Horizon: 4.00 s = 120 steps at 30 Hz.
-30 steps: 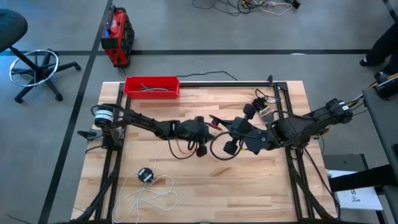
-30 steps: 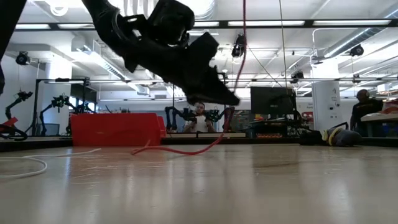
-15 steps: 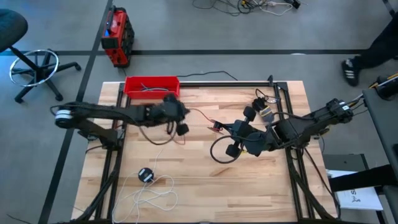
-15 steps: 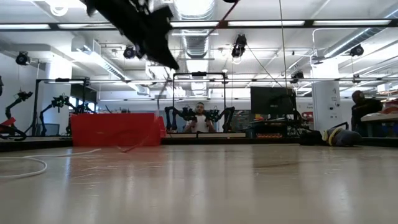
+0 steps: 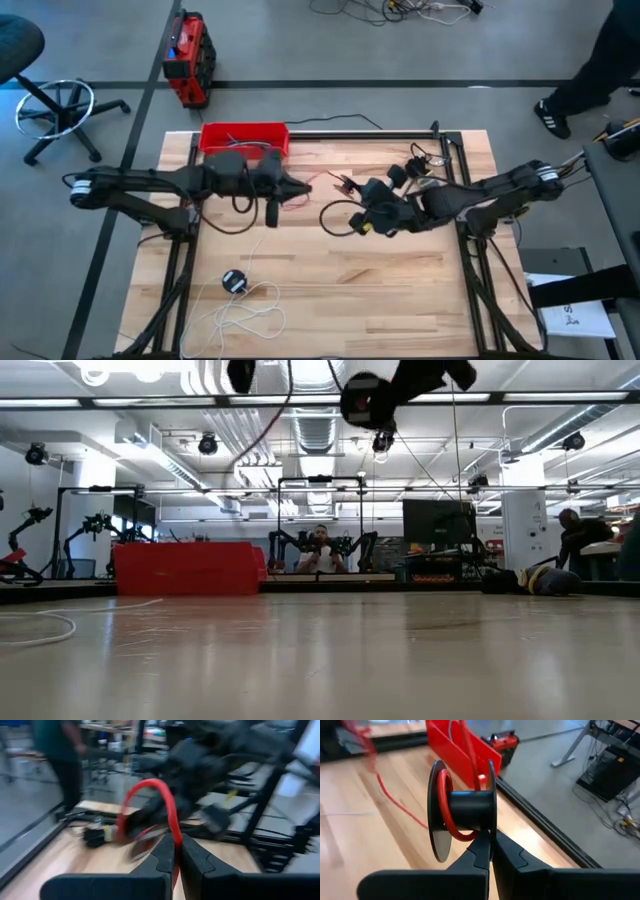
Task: Coil cords
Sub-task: Coil the red wire onto the black spool
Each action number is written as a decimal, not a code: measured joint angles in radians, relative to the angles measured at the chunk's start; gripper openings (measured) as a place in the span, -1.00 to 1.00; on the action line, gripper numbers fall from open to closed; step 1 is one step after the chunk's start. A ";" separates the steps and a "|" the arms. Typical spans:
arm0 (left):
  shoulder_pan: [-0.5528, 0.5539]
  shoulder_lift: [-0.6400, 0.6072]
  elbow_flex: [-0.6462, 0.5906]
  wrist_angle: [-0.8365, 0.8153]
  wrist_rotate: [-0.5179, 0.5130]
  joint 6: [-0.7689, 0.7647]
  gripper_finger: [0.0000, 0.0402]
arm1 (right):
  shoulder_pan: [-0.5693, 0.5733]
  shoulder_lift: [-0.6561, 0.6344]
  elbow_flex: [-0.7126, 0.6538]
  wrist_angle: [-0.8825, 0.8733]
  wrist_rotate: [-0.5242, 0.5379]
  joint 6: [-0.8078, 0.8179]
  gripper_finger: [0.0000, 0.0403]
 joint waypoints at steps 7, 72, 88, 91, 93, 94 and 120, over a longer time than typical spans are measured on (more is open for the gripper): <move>-0.020 0.153 0.007 0.119 0.078 -0.039 -0.98 | -0.063 0.043 0.001 0.127 -0.011 -0.056 -1.00; -0.018 0.068 0.027 0.006 0.047 -0.178 -0.96 | 0.052 0.034 0.061 0.053 -0.128 -0.084 -1.00; -0.019 0.239 0.028 0.167 0.074 -0.191 -0.94 | -0.023 0.071 0.058 0.240 -0.092 -0.086 -1.00; -0.020 0.257 0.028 0.215 0.068 -0.180 -0.91 | -0.022 0.071 0.058 0.267 -0.092 -0.085 -1.00; -0.020 0.266 0.028 0.233 0.051 -0.175 -0.89 | -0.026 0.069 0.058 0.294 -0.091 -0.085 -1.00; -0.020 0.270 0.028 0.232 0.048 -0.175 -0.88 | -0.026 0.067 0.058 0.309 -0.091 -0.086 -1.00; -0.039 0.309 0.028 0.176 -0.066 -0.045 -0.42 | 0.011 -0.051 0.059 0.381 -0.080 -0.216 -1.00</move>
